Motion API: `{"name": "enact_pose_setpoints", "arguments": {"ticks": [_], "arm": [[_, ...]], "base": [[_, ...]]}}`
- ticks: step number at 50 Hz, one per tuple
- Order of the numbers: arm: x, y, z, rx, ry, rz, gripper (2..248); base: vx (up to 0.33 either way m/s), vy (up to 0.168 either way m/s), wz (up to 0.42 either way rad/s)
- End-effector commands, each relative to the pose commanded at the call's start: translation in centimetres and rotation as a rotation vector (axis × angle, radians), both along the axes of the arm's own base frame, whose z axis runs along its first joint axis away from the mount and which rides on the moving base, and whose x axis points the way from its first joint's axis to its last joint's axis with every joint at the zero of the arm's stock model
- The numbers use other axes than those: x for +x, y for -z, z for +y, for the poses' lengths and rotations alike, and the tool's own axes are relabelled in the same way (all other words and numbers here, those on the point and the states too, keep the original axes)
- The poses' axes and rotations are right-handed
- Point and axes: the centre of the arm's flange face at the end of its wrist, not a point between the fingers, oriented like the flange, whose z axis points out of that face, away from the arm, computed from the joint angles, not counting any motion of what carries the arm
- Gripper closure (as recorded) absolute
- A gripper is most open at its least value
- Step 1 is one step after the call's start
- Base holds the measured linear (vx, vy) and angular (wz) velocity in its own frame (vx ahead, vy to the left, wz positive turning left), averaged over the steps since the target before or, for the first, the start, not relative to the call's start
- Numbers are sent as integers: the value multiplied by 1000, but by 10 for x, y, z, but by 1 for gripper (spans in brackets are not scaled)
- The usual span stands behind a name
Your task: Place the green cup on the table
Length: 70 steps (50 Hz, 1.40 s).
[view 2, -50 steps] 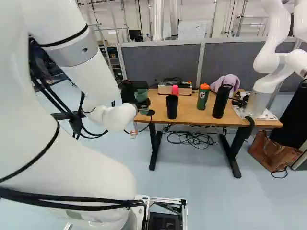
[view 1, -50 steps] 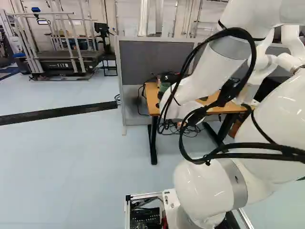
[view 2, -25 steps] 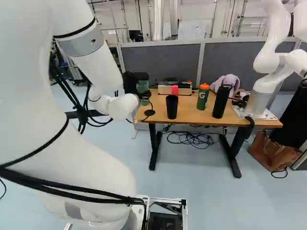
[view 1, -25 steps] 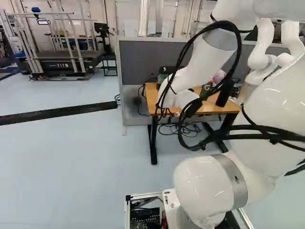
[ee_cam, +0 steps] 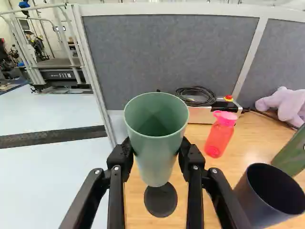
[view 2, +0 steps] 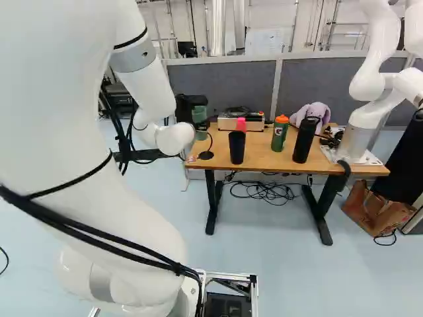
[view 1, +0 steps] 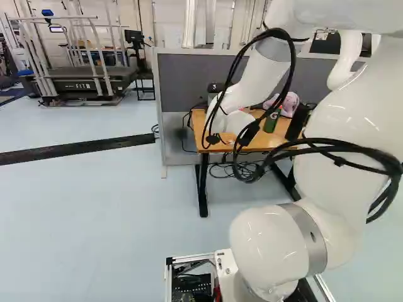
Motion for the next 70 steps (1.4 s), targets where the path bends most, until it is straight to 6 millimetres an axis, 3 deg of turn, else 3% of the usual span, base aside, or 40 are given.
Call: {"name": "enact_pose_setpoints", "arguments": {"ticks": [30, 70], "arm": [[62, 4, -5, 0, 11, -10, 134], [147, 55, -19, 0, 36, 28, 134]], "base": [[0, 0, 0], [0, 0, 0]]}}
